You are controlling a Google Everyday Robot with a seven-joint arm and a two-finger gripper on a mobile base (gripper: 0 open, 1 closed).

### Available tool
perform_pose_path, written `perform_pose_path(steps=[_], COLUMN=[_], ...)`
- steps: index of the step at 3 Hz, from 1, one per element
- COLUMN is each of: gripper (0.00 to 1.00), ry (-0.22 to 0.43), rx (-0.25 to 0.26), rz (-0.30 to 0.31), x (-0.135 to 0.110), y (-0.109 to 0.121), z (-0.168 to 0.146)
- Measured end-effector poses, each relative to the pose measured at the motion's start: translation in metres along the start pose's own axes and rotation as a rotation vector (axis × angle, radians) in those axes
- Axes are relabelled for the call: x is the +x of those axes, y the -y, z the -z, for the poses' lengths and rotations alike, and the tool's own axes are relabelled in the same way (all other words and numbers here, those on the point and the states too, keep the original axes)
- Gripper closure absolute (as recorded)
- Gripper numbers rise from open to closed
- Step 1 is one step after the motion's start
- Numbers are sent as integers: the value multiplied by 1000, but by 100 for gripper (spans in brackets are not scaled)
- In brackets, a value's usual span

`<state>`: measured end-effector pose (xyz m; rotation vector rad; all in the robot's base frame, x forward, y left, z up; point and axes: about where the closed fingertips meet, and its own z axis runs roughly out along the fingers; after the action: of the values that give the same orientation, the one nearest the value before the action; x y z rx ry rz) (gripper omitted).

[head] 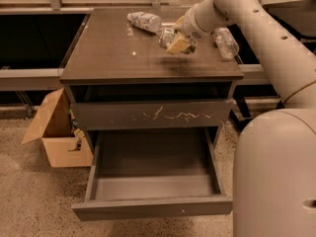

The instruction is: Pick 7up can from middle drawer and place on counter

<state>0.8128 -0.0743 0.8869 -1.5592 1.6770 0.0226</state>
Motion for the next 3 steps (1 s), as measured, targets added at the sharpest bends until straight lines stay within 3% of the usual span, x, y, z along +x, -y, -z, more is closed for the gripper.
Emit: perform_pose_path(steps=[2, 3], gripper=[11, 0], ry=[-1, -5], rx=[9, 17], rz=[-22, -24], x=[7, 9], y=[4, 6], z=[-2, 1])
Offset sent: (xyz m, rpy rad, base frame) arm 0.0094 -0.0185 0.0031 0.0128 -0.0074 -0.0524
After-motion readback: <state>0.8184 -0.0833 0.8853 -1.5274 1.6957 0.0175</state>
